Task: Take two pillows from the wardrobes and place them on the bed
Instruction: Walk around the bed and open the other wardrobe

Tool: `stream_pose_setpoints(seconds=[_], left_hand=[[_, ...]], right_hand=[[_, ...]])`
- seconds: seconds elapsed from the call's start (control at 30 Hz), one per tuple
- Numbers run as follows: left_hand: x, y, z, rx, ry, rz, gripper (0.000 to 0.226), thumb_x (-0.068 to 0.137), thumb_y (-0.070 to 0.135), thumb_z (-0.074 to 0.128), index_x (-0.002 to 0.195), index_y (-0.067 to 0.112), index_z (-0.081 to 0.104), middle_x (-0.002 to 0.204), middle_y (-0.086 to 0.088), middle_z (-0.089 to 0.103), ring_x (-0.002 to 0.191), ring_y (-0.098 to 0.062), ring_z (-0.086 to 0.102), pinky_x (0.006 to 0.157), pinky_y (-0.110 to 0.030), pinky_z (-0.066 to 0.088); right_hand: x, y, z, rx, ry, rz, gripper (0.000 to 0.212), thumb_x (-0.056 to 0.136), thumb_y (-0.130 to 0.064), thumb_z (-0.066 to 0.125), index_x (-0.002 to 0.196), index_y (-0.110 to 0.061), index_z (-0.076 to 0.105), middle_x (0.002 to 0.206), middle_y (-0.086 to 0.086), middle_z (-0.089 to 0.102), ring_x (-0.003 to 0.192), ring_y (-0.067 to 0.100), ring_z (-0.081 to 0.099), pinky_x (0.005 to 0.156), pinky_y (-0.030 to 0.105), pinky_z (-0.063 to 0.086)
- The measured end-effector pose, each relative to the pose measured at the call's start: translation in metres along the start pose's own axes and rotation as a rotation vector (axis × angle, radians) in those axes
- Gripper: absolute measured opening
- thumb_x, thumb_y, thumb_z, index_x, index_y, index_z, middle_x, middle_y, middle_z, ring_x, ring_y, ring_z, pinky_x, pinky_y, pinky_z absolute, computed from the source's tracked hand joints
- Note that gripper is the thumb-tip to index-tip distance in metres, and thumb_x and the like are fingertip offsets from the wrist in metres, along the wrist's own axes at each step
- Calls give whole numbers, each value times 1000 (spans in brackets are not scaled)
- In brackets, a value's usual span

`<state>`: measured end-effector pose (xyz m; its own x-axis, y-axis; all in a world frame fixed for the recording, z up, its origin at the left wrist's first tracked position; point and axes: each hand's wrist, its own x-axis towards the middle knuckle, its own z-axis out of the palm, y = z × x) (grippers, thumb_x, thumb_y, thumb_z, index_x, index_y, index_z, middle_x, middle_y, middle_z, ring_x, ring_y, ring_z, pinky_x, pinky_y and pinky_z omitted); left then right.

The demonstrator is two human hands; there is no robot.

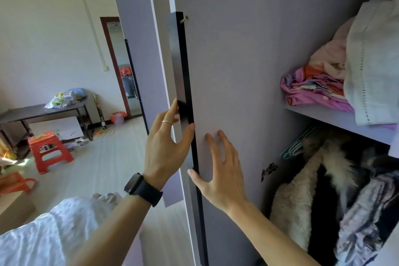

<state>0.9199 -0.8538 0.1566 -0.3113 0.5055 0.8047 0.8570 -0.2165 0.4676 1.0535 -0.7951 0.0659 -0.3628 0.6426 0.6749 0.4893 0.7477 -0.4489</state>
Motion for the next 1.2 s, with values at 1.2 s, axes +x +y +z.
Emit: stream_pose_setpoints(seconds=[1.2], left_hand=[[-86,246,277,-921,-973,-12,25,90,35,69,105,38,48,95,14,70,84,0,66,81,-34,56]], right_hand=[[-126,147,-349,-1195,735,431,53,92,-32,63,144,-26,52,162,14,27,152,33,19,118,59,24]])
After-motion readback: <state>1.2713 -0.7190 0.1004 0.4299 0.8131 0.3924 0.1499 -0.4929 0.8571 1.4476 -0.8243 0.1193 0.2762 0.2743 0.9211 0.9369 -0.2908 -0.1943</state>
